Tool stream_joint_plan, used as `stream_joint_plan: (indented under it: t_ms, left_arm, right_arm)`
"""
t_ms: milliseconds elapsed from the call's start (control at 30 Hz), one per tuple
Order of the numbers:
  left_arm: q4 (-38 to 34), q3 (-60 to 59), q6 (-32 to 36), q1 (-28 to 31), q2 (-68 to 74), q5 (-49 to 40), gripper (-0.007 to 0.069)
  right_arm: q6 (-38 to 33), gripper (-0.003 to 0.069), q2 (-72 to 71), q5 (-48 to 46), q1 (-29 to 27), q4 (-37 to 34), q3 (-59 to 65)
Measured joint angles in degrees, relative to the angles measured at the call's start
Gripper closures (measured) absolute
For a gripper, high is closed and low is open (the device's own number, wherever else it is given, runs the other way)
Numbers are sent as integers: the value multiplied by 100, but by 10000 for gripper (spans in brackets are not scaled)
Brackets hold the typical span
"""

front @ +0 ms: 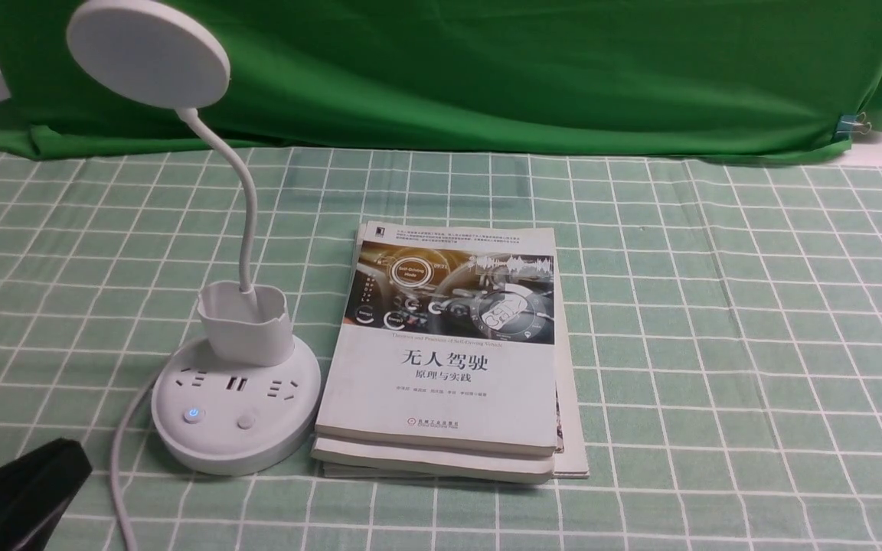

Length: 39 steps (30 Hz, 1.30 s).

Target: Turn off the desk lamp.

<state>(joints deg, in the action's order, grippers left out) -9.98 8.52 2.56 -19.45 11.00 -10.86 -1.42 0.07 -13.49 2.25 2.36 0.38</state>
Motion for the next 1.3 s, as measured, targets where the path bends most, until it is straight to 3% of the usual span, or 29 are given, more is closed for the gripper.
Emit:
stream_joint_plan:
  t_ms: [667, 1033, 1300]
  left_arm:
    - [-14, -296, 0, 37, -32, 305, 624]
    - [164, -885, -71, 1772, -1040, 441, 624]
    - [183, -885, -321, 2015, -1108, -581, 624]
  right_arm:
    - [0, 417, 0, 0, 0, 0, 0]
    - [0, 417, 0, 0, 0, 0, 0]
    - [0, 417, 0, 0, 0, -5, 0]
